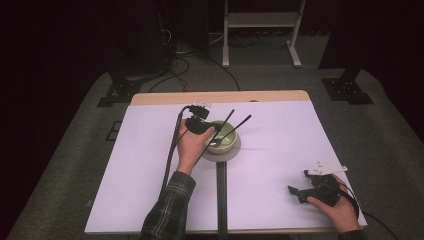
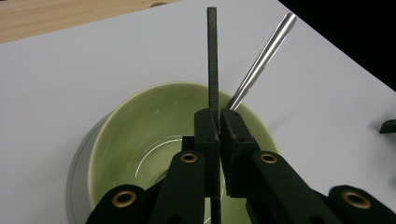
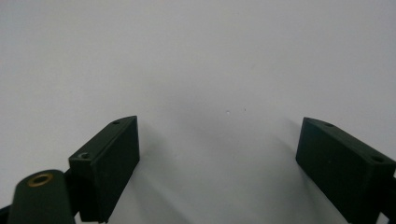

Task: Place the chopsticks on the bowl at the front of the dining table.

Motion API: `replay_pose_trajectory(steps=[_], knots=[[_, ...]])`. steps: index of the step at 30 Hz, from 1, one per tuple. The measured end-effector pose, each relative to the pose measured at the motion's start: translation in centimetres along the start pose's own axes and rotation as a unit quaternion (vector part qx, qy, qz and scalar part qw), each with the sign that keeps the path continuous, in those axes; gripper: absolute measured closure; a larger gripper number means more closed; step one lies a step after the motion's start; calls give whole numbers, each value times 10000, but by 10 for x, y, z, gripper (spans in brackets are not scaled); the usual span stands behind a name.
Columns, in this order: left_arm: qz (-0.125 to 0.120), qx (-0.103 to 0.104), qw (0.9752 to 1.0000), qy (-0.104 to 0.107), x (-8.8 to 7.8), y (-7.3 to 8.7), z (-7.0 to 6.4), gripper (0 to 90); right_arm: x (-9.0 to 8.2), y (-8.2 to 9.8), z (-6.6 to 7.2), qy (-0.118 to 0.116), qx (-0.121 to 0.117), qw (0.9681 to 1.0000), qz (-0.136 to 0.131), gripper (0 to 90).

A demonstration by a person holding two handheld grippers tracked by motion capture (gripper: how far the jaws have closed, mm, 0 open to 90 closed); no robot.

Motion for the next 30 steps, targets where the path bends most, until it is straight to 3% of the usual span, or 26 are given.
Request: replay_pose_trajectory(steps=[12,25,30], knots=[[-4,-190,9998,-13,14,3,5,862,0,0,0,-1,0,10000,-1,121],[24,-167,9998,-55,17,4,6,856,0,0,0,1,1,10000,-1,122],[3,-135,9999,-96,17,3,7,768,0,0,0,0,1,10000,-1,122]])
Point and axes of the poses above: each handheld gripper's, and its own axes: x roughly forward along the jaws, y roughly out of its underside, z roughly to its left, the point moved 6 cm from there along x, roughly forward along the jaws, and after that the axes turned 14 degrees about y, right-handed, at the moved point
